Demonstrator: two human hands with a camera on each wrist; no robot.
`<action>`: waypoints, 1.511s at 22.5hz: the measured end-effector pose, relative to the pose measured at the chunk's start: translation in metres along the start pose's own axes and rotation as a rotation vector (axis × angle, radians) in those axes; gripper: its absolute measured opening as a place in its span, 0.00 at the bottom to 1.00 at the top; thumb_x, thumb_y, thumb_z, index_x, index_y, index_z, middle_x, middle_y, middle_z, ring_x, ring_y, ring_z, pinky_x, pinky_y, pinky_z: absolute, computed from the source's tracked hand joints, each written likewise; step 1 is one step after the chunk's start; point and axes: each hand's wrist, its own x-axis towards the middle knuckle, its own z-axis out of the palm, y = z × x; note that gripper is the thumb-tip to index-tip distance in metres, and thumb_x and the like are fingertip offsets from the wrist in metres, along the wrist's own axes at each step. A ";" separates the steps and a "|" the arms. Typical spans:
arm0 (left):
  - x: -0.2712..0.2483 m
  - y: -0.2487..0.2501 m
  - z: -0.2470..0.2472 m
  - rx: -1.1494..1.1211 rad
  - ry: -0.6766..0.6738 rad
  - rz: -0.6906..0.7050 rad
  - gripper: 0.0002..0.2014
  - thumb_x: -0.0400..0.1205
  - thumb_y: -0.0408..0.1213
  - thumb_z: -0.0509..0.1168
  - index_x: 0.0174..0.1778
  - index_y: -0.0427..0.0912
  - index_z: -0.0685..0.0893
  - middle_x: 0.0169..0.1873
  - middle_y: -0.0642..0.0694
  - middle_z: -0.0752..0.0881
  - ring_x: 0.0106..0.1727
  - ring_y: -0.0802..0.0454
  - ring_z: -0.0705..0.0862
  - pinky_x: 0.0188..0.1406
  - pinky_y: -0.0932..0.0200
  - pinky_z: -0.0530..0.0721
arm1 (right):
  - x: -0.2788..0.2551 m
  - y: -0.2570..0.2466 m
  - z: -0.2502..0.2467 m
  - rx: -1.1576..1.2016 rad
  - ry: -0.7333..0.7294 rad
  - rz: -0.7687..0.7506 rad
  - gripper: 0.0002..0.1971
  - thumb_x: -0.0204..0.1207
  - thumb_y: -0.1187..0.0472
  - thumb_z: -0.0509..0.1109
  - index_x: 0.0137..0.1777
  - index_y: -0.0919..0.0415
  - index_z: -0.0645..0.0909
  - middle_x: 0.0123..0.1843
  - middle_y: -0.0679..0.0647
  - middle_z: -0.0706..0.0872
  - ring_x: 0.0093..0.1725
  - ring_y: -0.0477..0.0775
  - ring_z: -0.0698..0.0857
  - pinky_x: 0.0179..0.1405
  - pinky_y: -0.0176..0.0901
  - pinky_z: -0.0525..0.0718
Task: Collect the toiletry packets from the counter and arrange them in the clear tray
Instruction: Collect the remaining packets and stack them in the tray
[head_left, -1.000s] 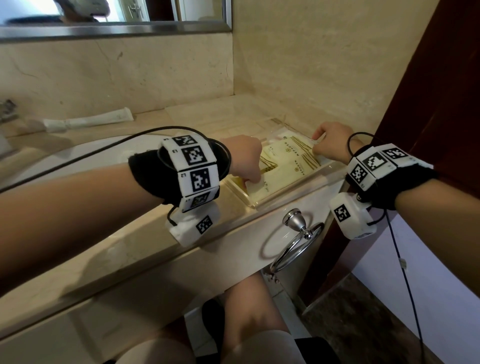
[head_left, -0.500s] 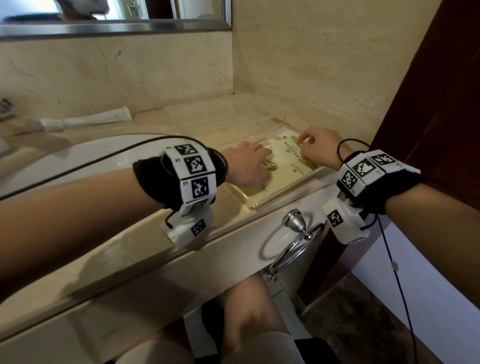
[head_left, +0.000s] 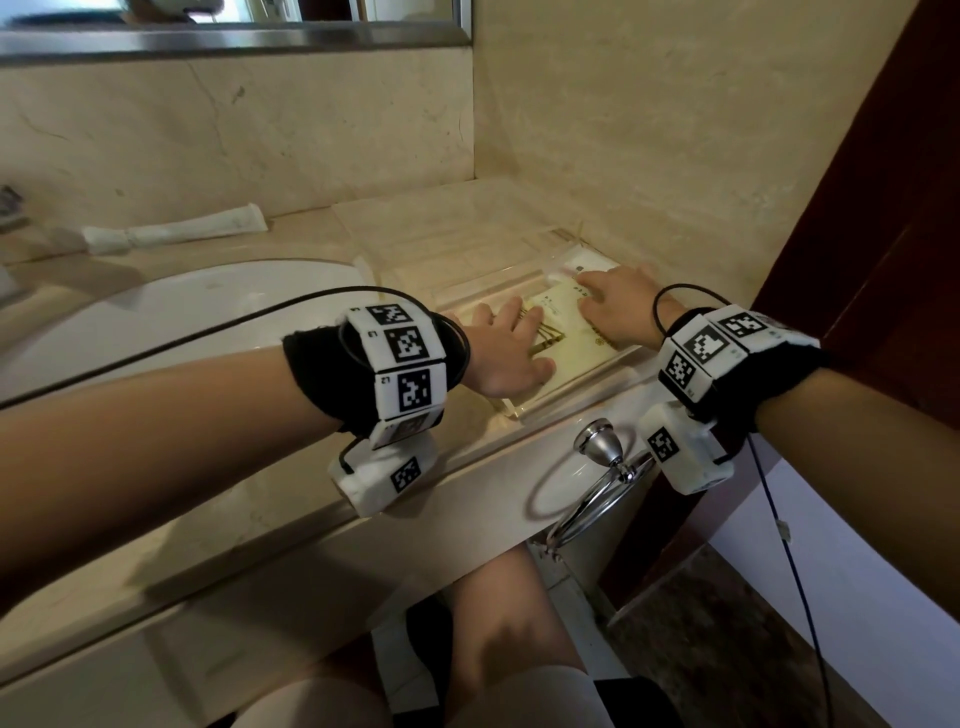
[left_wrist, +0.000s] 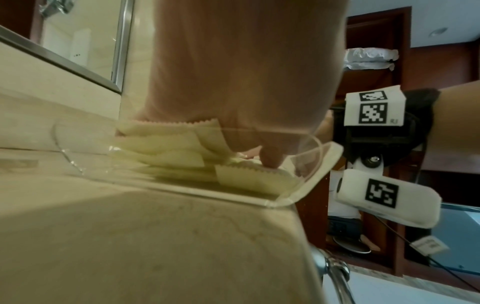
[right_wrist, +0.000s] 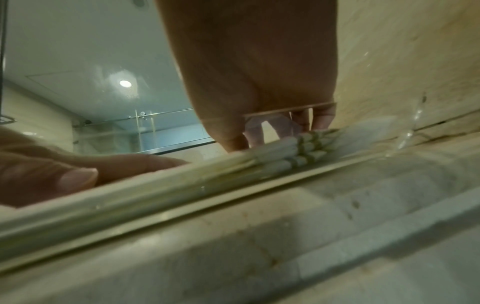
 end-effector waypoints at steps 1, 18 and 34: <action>0.000 0.000 0.001 0.010 0.000 0.002 0.34 0.86 0.57 0.42 0.84 0.48 0.36 0.84 0.46 0.35 0.85 0.39 0.39 0.80 0.34 0.43 | 0.001 -0.002 0.001 -0.045 -0.019 -0.007 0.25 0.84 0.54 0.49 0.81 0.50 0.60 0.73 0.65 0.74 0.75 0.66 0.67 0.75 0.56 0.66; -0.003 0.003 0.000 0.015 0.014 -0.001 0.32 0.87 0.52 0.43 0.84 0.48 0.40 0.85 0.47 0.39 0.85 0.38 0.43 0.79 0.35 0.48 | -0.013 -0.003 -0.016 -0.013 -0.062 -0.117 0.35 0.75 0.71 0.61 0.82 0.48 0.60 0.76 0.56 0.74 0.64 0.57 0.78 0.54 0.41 0.80; -0.001 0.002 0.001 0.031 -0.018 0.012 0.30 0.86 0.52 0.42 0.83 0.58 0.37 0.84 0.46 0.37 0.85 0.37 0.40 0.78 0.31 0.46 | -0.003 -0.026 -0.022 -0.460 -0.169 -0.259 0.27 0.79 0.68 0.60 0.77 0.53 0.64 0.71 0.61 0.74 0.69 0.63 0.74 0.58 0.46 0.77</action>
